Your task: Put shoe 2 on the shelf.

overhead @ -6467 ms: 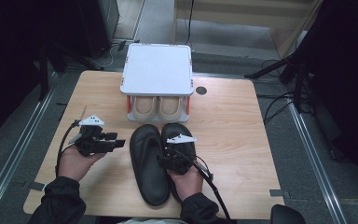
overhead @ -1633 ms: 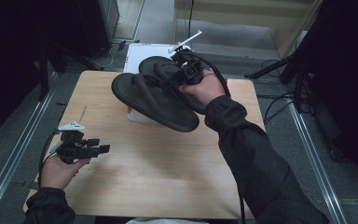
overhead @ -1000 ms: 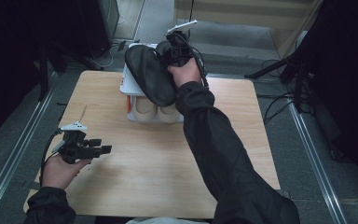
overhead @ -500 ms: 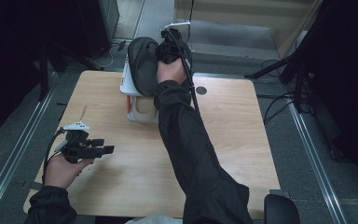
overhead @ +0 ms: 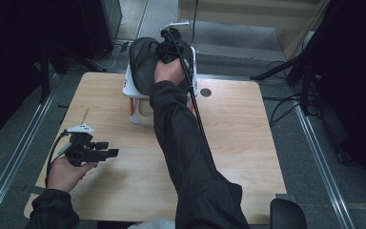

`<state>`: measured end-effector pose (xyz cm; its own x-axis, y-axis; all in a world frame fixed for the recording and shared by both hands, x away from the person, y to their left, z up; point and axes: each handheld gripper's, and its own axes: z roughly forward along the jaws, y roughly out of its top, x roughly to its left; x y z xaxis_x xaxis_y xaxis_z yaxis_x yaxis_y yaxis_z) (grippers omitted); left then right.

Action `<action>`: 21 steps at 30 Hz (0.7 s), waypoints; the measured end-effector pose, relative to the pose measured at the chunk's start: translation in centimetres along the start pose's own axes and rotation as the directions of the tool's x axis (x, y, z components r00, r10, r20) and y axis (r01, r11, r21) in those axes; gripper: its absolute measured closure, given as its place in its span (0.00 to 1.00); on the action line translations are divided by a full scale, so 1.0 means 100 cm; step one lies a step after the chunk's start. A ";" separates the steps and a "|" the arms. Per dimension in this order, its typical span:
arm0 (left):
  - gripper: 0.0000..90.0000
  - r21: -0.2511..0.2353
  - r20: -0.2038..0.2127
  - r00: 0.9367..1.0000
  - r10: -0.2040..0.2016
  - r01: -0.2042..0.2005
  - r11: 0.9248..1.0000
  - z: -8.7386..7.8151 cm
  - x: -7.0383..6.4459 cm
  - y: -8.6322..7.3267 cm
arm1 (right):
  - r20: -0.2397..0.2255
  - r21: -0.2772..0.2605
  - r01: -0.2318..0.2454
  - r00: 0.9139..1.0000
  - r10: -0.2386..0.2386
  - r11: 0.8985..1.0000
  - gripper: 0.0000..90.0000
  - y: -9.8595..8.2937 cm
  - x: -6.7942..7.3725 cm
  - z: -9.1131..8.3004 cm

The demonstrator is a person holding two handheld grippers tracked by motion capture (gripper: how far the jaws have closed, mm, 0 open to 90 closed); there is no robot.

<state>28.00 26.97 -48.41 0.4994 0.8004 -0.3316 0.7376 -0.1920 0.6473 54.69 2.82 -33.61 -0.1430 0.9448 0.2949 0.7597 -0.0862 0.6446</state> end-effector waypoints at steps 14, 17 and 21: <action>0.43 0.006 0.003 1.000 0.002 -0.003 1.000 0.001 0.000 0.000 | -0.007 -0.001 0.014 1.000 -0.014 1.000 0.80 0.005 -0.010 0.001; 0.43 0.005 0.002 1.000 0.001 -0.001 1.000 0.001 0.000 0.000 | -0.027 -0.006 0.009 1.000 -0.009 1.000 0.75 0.003 -0.010 0.001; 0.43 0.005 0.007 1.000 0.005 -0.005 1.000 0.002 -0.001 0.000 | -0.044 -0.010 0.015 0.999 -0.015 1.000 0.68 0.003 -0.009 0.000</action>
<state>28.06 26.81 -48.48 0.5063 0.7956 -0.3328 0.7370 -0.1988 0.6459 55.04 1.95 -33.63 -0.1825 0.9311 0.3157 0.7508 -0.0754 0.6562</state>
